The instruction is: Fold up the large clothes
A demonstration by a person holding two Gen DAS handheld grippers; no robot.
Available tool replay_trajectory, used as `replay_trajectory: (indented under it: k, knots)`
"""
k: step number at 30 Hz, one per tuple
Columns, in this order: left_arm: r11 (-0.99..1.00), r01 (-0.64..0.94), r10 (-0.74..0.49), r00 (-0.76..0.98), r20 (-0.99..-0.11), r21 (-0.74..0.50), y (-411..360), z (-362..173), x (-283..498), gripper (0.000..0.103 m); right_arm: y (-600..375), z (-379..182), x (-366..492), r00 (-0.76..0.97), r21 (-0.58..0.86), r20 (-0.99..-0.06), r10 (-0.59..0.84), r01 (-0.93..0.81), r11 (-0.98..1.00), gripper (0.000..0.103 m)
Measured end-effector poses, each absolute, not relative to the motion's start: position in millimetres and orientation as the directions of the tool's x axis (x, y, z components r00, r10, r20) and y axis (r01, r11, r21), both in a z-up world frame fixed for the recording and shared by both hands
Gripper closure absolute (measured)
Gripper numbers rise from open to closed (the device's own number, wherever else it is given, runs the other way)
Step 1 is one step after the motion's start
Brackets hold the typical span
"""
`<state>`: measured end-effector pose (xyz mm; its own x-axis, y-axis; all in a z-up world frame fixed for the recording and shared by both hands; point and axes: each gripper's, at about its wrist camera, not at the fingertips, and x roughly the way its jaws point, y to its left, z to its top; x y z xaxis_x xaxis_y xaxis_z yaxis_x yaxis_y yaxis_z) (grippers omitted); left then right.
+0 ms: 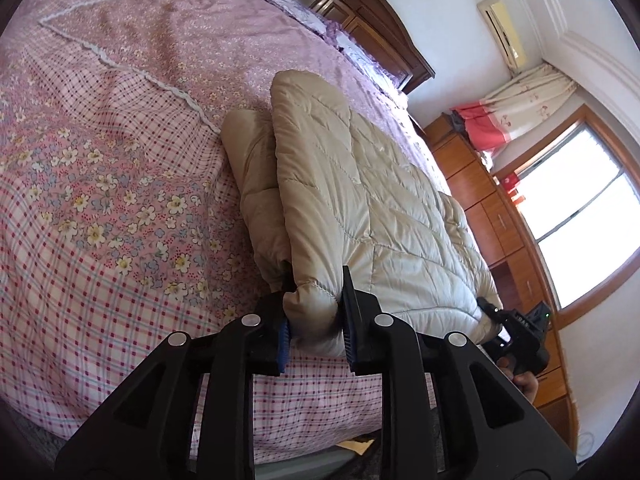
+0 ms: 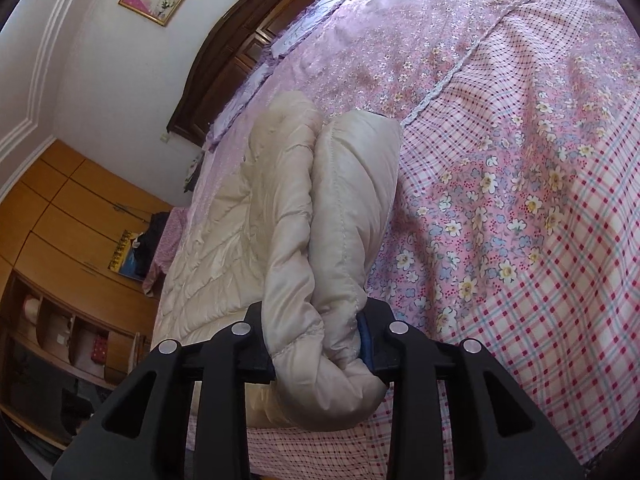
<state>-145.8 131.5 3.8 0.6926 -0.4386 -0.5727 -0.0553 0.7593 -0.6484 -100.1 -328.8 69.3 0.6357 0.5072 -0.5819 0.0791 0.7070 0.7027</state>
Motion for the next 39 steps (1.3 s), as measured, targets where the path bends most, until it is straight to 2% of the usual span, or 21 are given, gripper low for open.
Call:
replay_trajectory:
  k: [3, 5, 8, 9, 11, 12, 13, 16, 19, 25, 26, 27, 28, 29, 31, 34, 39]
  knots:
    - [0.768, -0.069, -0.427, 0.684, -0.591, -0.636, 132, 2, -145, 0.074, -321, 69, -93, 0.640, 0.691, -0.586, 0.497, 0.074, 0.719, 0.071]
    - [0.781, -0.090, -0.408, 0.675, -0.614, -0.618, 130, 4, -143, 0.065, -321, 68, -91, 0.641, 0.684, -0.590, 0.492, 0.071, 0.726, 0.069]
    - [0.835, -0.135, -0.314, 0.681, -0.662, -0.534, 132, 14, -148, 0.053, -322, 69, -86, 0.630, 0.682, -0.601, 0.492, 0.083, 0.727, 0.064]
    - [0.855, -0.152, -0.269, 0.687, -0.675, -0.495, 133, 21, -154, 0.051, -324, 71, -85, 0.628, 0.681, -0.606, 0.489, 0.093, 0.726, 0.062]
    - [0.888, -0.185, -0.183, 0.699, -0.691, -0.422, 136, 32, -162, 0.049, -331, 77, -85, 0.641, 0.670, -0.613, 0.461, 0.112, 0.734, 0.043]
    - [0.911, -0.207, -0.113, 0.705, -0.700, -0.356, 134, 40, -167, 0.049, -336, 82, -86, 0.663, 0.656, -0.610, 0.434, 0.116, 0.745, 0.024]
    - [0.931, -0.232, -0.036, 0.712, -0.701, -0.283, 132, 49, -173, 0.049, -342, 87, -88, 0.686, 0.645, -0.600, 0.412, 0.110, 0.756, 0.018]
    - [0.955, -0.260, 0.108, 0.751, -0.651, -0.142, 130, 78, -182, 0.048, -353, 93, -87, 0.701, 0.625, -0.595, 0.393, 0.097, 0.774, 0.014]
    - [0.967, -0.215, 0.091, 0.790, -0.606, -0.136, 127, 102, -178, 0.048, -358, 87, -81, 0.692, 0.619, -0.608, 0.390, 0.106, 0.778, 0.005]
    - [0.989, -0.067, -0.020, 0.824, -0.567, -0.132, 99, 131, -143, 0.048, -350, 81, -65, 0.645, 0.554, -0.663, 0.381, 0.079, 0.829, 0.005]
    - [0.990, -0.027, -0.056, 0.822, -0.567, -0.138, 88, 135, -134, 0.053, -348, 80, -64, 0.642, 0.552, -0.665, 0.382, 0.079, 0.830, 0.005]
    - [0.988, 0.015, -0.101, 0.814, -0.572, -0.154, 79, 136, -126, 0.063, -348, 78, -63, 0.641, 0.552, -0.667, 0.380, 0.084, 0.829, 0.005]
    - [0.982, 0.063, -0.156, 0.797, -0.583, -0.176, 68, 137, -116, 0.084, -347, 76, -62, 0.639, 0.551, -0.671, 0.377, 0.090, 0.830, 0.005]
    - [0.976, 0.098, -0.195, 0.785, -0.588, -0.193, 59, 137, -108, 0.092, -347, 74, -61, 0.636, 0.547, -0.676, 0.372, 0.095, 0.832, 0.005]
    - [0.959, 0.189, -0.278, 0.758, -0.590, -0.210, 32, 138, -92, 0.100, -346, 72, -58, 0.633, 0.534, -0.684, 0.363, 0.097, 0.840, 0.005]
    - [0.939, 0.287, -0.342, 0.714, -0.611, -0.190, -9, 127, -69, 0.101, -345, 70, -56, 0.633, 0.517, -0.689, 0.352, 0.090, 0.851, 0.005]
    - [0.905, 0.350, -0.415, 0.596, -0.688, -0.243, -52, 82, -32, 0.101, -344, 68, -57, 0.645, 0.507, -0.677, 0.354, 0.060, 0.860, 0.005]
